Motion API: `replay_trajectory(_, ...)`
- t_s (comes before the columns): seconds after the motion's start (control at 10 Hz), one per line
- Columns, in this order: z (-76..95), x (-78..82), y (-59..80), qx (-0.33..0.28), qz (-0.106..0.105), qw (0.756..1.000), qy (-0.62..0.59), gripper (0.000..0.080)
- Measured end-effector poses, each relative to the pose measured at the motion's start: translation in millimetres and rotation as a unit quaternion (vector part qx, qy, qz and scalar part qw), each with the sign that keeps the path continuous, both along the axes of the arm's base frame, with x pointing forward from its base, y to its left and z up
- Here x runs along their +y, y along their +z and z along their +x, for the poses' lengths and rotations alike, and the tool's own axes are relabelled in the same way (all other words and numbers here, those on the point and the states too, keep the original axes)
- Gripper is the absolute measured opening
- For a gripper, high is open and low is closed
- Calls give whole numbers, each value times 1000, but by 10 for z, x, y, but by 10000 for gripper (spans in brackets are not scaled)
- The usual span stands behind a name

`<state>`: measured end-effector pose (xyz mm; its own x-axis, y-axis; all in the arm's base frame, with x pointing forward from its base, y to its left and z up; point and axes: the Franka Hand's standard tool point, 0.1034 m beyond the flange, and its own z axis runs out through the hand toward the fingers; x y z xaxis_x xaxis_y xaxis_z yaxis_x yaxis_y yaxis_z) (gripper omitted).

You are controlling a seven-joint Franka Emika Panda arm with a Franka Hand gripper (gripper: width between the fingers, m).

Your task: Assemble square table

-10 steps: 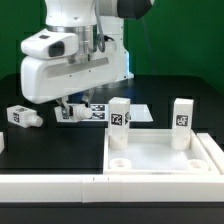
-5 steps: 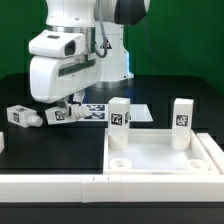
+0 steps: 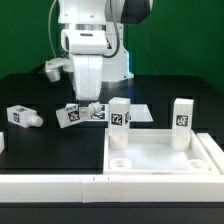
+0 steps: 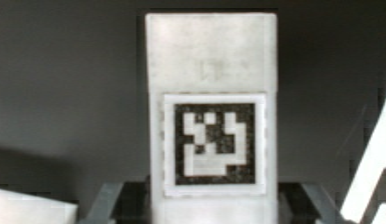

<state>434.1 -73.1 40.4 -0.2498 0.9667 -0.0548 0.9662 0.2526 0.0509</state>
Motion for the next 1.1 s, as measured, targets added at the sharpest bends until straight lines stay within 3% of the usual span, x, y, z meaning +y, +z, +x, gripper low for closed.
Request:
replay_trajectory(0.2,-46,-64,-15,16,-8,990,138,285)
replay_trajectory(0.4,-133,-84,-40,44,6,950,308,285)
replay_trajectory(0.5,-168,-186,-34,49,12,941,336,286)
replay_trajectory(0.9,-211,-221,-65,58,-4,897,438,286)
replay_trajectory(1.1,-297,-17,-218,80,16,902,425,286)
